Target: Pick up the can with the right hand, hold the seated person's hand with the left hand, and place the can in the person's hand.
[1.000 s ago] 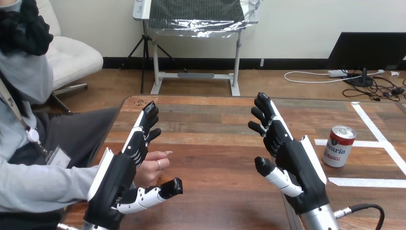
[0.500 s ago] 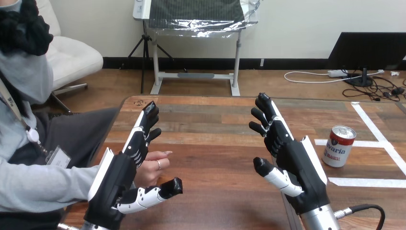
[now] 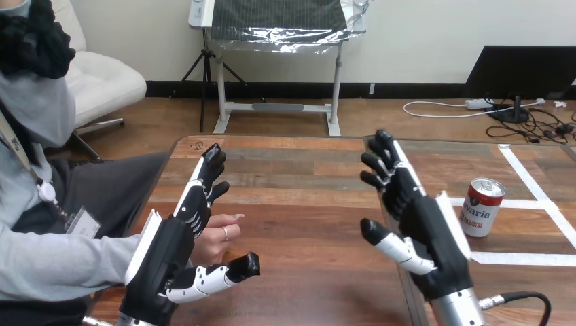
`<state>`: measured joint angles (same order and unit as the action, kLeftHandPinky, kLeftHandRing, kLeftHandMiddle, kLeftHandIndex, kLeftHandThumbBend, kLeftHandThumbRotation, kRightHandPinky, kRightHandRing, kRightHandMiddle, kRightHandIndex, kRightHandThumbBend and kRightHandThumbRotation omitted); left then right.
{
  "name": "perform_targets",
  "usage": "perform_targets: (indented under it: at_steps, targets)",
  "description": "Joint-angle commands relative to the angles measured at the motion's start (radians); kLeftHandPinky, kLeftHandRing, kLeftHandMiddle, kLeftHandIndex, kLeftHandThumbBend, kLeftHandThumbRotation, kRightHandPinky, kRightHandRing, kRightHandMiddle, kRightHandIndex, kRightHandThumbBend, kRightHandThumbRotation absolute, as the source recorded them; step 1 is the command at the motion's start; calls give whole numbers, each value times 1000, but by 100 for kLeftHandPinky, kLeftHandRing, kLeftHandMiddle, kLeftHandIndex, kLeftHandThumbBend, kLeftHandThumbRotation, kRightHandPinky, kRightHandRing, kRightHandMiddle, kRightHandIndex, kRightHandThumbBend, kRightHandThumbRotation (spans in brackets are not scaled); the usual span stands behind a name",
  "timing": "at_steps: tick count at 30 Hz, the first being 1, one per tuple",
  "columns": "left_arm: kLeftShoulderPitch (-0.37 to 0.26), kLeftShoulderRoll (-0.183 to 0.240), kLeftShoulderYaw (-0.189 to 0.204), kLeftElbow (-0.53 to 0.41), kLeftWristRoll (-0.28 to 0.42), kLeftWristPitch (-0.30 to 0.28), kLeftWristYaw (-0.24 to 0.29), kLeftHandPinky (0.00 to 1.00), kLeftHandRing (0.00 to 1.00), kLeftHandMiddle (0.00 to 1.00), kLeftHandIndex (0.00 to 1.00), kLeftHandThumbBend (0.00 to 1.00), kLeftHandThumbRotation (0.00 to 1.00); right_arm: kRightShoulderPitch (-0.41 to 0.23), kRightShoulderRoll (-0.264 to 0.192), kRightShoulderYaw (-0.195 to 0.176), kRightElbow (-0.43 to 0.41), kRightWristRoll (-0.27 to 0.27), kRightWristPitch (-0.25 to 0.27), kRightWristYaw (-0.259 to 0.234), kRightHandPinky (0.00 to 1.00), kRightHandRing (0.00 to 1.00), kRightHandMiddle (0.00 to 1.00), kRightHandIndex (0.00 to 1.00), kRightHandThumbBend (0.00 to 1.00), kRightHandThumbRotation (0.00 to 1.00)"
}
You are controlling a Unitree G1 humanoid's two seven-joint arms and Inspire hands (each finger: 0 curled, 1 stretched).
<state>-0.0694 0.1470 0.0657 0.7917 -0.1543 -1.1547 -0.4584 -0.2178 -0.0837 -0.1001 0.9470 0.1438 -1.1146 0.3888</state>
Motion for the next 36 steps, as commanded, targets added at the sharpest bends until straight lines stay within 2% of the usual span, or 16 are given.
perform_targets:
  at_steps: [1,7,10,13,16,19,22,25,28,31,34,36]
  targets:
    - [-66,6,-6,-25,-23,-2,-5,93,99,100,100,100,50,-83,-27,-43,-47,39,-3,-27,84,90,94,94,100,59]
    - [-69,7,-6,-20,-26,-7,-6,93,99,100,100,100,48,-100,-39,-59,-46,55,-1,-32,80,88,92,92,100,57]
    - [-71,9,-7,-16,-35,-9,-13,93,99,100,100,100,47,-112,-51,-76,-48,35,0,-71,79,87,91,91,100,57]
    - [-70,10,-7,-19,-35,-5,-12,93,99,100,100,100,47,-120,-61,-85,-54,44,7,-77,79,87,91,91,100,56]
    - [-73,11,-8,-15,-44,-9,-20,93,99,100,100,100,46,-127,-72,-96,-57,25,7,-109,79,87,91,92,100,56]
    - [-73,12,-7,-14,-45,-8,-21,93,100,100,100,100,45,-137,-83,-100,-57,48,4,-92,80,87,90,92,100,55]
    - [-73,11,-7,-16,-58,-1,-29,93,100,100,100,100,45,-147,-92,-109,-58,54,9,-100,82,88,91,94,100,54]
    - [-74,11,-5,-14,-59,-4,-28,93,100,100,100,100,45,-156,-103,-120,-54,47,7,-119,82,89,91,94,100,53]
    - [-72,13,-4,-15,-58,-1,-28,93,100,100,100,100,45,-163,-119,-129,-54,10,12,-161,82,88,91,94,100,53]
    - [-73,15,-4,-13,-64,1,-33,93,100,100,100,100,45,-170,-128,-131,-50,22,6,-156,84,89,92,94,100,53]
    - [-77,15,2,-4,-49,-11,-20,93,100,100,100,100,46,-180,-145,-140,-36,-25,-2,-212,84,89,92,94,100,53]
    - [-78,15,4,-3,-45,-13,-16,93,99,100,100,100,46,-186,-151,-144,-32,-30,0,-225,84,89,91,93,100,53]
